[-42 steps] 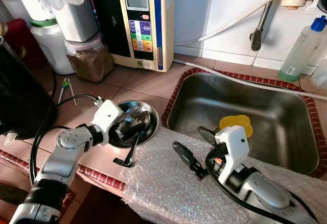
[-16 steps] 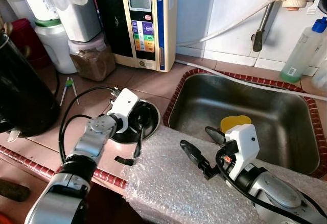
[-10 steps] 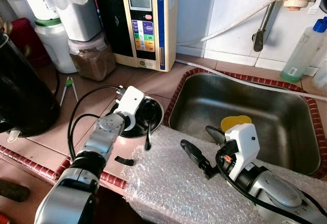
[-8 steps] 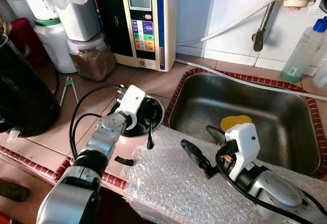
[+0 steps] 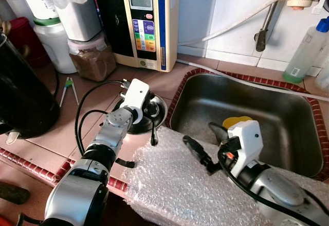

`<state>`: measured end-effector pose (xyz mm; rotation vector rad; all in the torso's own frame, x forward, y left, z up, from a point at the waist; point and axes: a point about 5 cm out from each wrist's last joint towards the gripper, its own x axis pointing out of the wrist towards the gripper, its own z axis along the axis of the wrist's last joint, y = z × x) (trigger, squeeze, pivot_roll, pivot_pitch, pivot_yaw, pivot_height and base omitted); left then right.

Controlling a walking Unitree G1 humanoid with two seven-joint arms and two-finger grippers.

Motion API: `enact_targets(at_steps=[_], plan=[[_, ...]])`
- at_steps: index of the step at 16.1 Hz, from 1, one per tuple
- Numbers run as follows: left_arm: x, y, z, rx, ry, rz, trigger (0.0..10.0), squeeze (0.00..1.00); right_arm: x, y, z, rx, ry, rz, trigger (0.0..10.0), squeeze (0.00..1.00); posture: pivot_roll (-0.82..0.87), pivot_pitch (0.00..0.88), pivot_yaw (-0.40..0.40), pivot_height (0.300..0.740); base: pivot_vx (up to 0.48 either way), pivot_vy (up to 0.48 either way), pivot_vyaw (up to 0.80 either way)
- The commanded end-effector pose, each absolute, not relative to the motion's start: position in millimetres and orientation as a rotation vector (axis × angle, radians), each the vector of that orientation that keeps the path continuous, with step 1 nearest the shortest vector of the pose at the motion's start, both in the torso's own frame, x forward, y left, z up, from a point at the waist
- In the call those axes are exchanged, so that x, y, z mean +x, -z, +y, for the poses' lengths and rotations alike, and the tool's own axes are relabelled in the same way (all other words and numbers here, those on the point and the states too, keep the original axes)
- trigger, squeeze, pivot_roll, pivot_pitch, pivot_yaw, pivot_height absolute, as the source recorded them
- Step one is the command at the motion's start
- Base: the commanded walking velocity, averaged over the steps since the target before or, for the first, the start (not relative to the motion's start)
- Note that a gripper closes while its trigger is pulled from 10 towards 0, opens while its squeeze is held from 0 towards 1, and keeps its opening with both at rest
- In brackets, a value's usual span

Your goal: Kitchen organization

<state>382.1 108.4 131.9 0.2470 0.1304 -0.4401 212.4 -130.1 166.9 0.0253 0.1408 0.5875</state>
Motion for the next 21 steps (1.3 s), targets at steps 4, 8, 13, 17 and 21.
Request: enact_targets(at_steps=[4, 8, 13, 17, 21], plan=[[381.5, -145.8, 122.3, 0.238, 0.497, 0.051, 10.0, 1.0, 207.3, -171.2, -134.0, -0.054, -0.516, 0.086, 10.0, 0.0, -0.09, 0.054, 0.08, 0.74, 0.0, 0.0, 0.0], [374.0, -162.0, 136.9, 0.238, 0.524, -0.081, 10.0, 1.0, 197.3, -159.9, -135.9, -0.037, -0.506, 0.15, 10.0, 0.0, -0.07, 0.049, 0.071, 0.74, 0.0, 0.0, 0.0], [356.8, -164.2, 152.2, 0.284, 0.582, -0.102, 10.0, 1.0, 181.8, -147.7, -132.0, 0.021, -0.589, 0.227, 10.0, 0.0, -0.07, 0.039, 0.061, 0.74, 0.0, 0.0, 0.0], [355.2, -170.5, 157.3, 0.35, 0.646, -0.103, 10.0, 1.0, 175.0, -142.3, -132.5, -0.007, -0.612, 0.231, 10.0, 0.0, -0.06, 0.034, 0.055, 0.74, 0.0, 0.0, 0.0], [352.8, -168.4, 156.7, 0.354, 0.708, -0.052, 10.0, 1.0, 169.8, -142.0, -132.7, 0.055, -0.619, 0.225, 10.0, 0.0, -0.07, 0.033, 0.058, 0.74, 0.0, 0.0, 0.0]])
